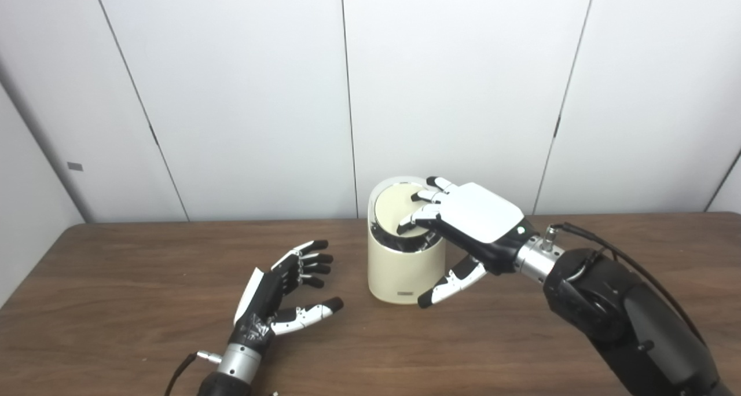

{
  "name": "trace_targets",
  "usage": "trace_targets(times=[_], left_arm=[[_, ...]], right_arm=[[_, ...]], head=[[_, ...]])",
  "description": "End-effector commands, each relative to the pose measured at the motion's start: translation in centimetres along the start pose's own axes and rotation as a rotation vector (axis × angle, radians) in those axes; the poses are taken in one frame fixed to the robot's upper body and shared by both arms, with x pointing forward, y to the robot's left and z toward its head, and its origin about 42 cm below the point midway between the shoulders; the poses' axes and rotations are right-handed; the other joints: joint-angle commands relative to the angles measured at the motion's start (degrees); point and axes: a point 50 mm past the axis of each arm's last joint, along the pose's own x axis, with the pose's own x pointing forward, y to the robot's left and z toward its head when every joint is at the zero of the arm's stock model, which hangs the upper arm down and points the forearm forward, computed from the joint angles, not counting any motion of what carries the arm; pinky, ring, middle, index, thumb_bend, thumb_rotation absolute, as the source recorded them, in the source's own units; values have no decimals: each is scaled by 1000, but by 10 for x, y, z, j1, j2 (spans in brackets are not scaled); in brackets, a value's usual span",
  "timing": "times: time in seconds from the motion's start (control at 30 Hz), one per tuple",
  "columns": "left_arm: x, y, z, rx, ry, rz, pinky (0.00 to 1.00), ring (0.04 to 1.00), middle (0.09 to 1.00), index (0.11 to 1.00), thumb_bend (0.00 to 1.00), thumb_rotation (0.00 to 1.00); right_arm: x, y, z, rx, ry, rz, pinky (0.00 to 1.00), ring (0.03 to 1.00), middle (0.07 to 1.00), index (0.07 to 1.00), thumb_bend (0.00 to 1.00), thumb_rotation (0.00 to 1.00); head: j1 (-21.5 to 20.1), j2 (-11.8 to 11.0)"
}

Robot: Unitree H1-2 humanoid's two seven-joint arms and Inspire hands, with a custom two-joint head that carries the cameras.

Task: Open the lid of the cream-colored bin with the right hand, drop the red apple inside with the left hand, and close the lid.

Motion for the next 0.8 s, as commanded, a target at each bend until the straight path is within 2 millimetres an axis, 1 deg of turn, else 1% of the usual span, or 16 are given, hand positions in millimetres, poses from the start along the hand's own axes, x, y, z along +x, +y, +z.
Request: trace_targets(times=[0.0, 0.07, 0.2, 0.37, 0.53, 0.63, 0.67, 0.77], left_arm=[[-9, -9, -5, -24, 22, 7, 636, 724, 756, 840, 753, 170], [-9, -9, -4, -21, 24, 7, 638, 724, 756, 840, 753, 172], [-9, -9, -2, -19, 24, 8, 631, 722, 755, 840, 755, 170], [-9, -9, -2, -17, 27, 8, 631, 721, 752, 840, 754, 168], [-9, -8, -2, -10, 25, 6, 632, 714, 753, 838, 739, 155], [-9, -8, -3, -22, 27, 7, 630, 714, 750, 837, 740, 140], [-9, -8, -3, -25, 28, 6, 634, 718, 752, 840, 742, 138], [-10, -8, -3, -25, 28, 5, 638, 723, 754, 841, 745, 140]], right_arm=[[3, -8, -5, -70, -7, 55, 1000, 910, 730, 756, 750, 676], [3, -8, -4, -83, -17, 70, 1000, 905, 720, 747, 750, 681], [3, -6, -4, -105, -23, 110, 969, 873, 703, 723, 764, 691], [2, -8, -4, -82, -9, 130, 960, 869, 709, 727, 763, 708], [0, -18, -6, 48, 4, 24, 963, 874, 722, 737, 732, 674], [-3, -28, -9, 171, 36, -82, 946, 862, 704, 725, 706, 612], [-4, -31, -10, 205, 49, -111, 941, 868, 708, 736, 699, 595], [-10, -35, -16, 268, 76, -186, 948, 871, 742, 829, 663, 603]], head=[[1, 1], [1, 3], [2, 7], [2, 8], [3, 6], [3, 5], [3, 5], [2, 5]])
